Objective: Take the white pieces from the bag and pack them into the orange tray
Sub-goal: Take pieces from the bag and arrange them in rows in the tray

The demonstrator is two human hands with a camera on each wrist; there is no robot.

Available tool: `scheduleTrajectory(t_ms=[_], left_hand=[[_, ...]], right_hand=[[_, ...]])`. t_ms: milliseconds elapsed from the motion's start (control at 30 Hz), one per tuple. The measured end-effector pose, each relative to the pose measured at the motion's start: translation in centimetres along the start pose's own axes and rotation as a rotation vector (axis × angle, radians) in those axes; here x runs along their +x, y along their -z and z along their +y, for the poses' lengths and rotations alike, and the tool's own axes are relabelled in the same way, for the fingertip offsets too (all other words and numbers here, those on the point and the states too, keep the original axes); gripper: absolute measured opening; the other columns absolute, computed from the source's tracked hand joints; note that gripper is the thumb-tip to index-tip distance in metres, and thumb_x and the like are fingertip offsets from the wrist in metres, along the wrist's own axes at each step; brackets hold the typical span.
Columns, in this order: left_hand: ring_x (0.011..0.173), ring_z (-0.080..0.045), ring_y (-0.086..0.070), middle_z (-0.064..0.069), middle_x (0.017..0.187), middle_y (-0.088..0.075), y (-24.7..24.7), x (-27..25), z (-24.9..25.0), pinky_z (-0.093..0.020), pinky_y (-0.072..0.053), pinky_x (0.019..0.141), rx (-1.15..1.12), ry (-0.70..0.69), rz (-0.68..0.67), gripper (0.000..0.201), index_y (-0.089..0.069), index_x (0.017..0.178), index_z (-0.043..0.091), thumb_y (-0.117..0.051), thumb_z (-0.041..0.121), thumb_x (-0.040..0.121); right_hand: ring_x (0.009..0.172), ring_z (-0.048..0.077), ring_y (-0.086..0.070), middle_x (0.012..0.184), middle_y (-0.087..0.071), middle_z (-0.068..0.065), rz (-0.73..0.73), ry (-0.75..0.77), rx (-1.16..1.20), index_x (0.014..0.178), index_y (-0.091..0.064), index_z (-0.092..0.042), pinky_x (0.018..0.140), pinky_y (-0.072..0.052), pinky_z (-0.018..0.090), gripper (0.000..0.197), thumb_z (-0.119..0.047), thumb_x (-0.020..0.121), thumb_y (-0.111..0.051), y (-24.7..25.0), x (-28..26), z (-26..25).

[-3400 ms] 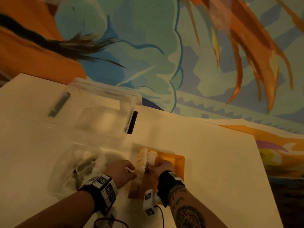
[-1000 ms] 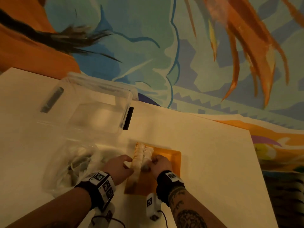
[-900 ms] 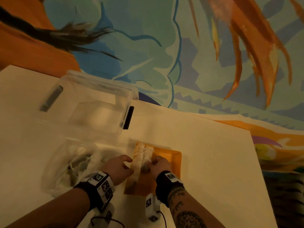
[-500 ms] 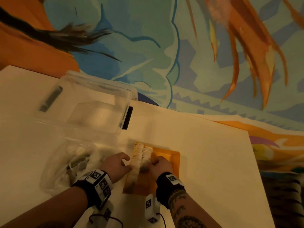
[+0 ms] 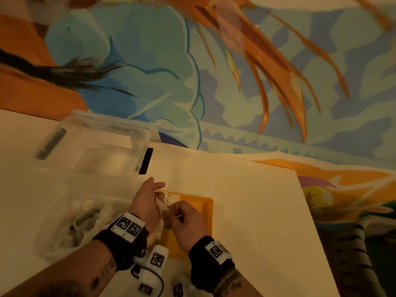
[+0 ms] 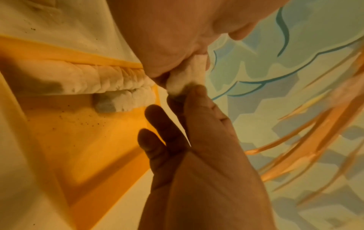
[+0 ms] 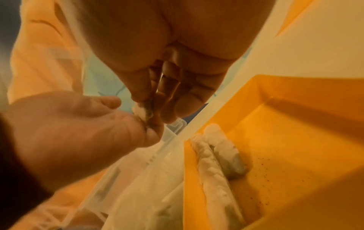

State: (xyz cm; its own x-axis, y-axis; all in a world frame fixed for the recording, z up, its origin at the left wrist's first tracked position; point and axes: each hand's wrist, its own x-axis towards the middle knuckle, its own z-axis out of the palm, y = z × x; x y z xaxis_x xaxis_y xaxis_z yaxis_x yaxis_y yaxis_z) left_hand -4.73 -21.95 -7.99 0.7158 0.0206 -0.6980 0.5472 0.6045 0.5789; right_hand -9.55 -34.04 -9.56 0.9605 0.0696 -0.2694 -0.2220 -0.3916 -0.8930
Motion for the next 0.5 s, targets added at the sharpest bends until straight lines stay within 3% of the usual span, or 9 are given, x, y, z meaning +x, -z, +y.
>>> scheduleTrajectory(t_ms=[67,133,233,333,433,500], left_hand=[[0.068,-0.023,-0.046,-0.006,0.076,-0.044,0.1,-0.5,-0.6,-0.035,-0.039,0.066,0.022,0.007,-0.058,0.026,-0.059,0.099,0.015,-0.048,0.038,0.094],[0.078,-0.029,-0.051,-0.012,0.085,-0.050,0.0,-1.1,-1.1,-0.039,-0.042,0.071,0.107,-0.033,-0.108,0.019,-0.059,0.106,0.013,-0.049,0.024,0.095],[0.083,-0.031,-0.061,-0.018,0.092,-0.060,-0.3,-2.2,-1.8,-0.039,-0.051,0.076,0.204,-0.161,-0.183,0.032,-0.057,0.116,0.012,-0.049,-0.006,0.091],[0.096,-0.030,-0.066,-0.015,0.106,-0.064,-0.1,-2.4,-2.5,-0.039,-0.056,0.084,0.522,-0.351,-0.188,0.028,-0.061,0.110,0.023,-0.058,0.001,0.093],[0.093,-0.024,-0.069,-0.006,0.097,-0.069,0.2,-2.8,-2.3,-0.041,-0.058,0.085,0.781,-0.503,-0.167,0.028,-0.063,0.103,0.032,-0.068,0.008,0.089],[0.087,-0.015,-0.069,0.000,0.089,-0.069,0.4,-3.0,-2.0,-0.035,-0.058,0.083,0.924,-0.554,-0.169,0.029,-0.063,0.100,0.035,-0.071,0.011,0.086]], right_hand=[[0.076,0.018,-0.068,0.083,-0.070,-0.001,0.029,-0.017,0.057,0.083,-0.060,-0.028,0.067,-0.055,0.035,0.011,-0.036,0.091,-0.063,1.0,-0.4,0.0],[0.073,0.017,-0.068,0.087,-0.070,0.004,0.057,-0.025,0.137,0.087,-0.060,-0.023,0.060,-0.052,0.028,0.009,-0.028,0.094,-0.061,2.3,-0.8,0.1],[0.069,0.012,-0.068,0.086,-0.071,0.004,0.124,-0.042,0.249,0.091,-0.060,-0.017,0.059,-0.050,0.024,0.009,-0.025,0.095,-0.061,4.0,-1.3,0.3],[0.067,0.011,-0.068,0.080,-0.071,0.000,0.123,-0.063,0.277,0.089,-0.060,-0.016,0.058,-0.049,0.025,0.010,-0.025,0.094,-0.063,4.6,-1.7,1.0],[0.075,0.009,-0.066,0.086,-0.070,-0.004,0.097,-0.025,0.209,0.091,-0.060,-0.023,0.062,-0.048,0.018,0.009,-0.025,0.089,-0.069,4.6,-1.9,1.7],[0.085,0.002,-0.063,0.097,-0.066,-0.014,0.137,0.002,0.123,0.103,-0.060,-0.030,0.069,-0.050,0.015,0.023,-0.030,0.085,-0.073,4.6,-1.8,2.3]])
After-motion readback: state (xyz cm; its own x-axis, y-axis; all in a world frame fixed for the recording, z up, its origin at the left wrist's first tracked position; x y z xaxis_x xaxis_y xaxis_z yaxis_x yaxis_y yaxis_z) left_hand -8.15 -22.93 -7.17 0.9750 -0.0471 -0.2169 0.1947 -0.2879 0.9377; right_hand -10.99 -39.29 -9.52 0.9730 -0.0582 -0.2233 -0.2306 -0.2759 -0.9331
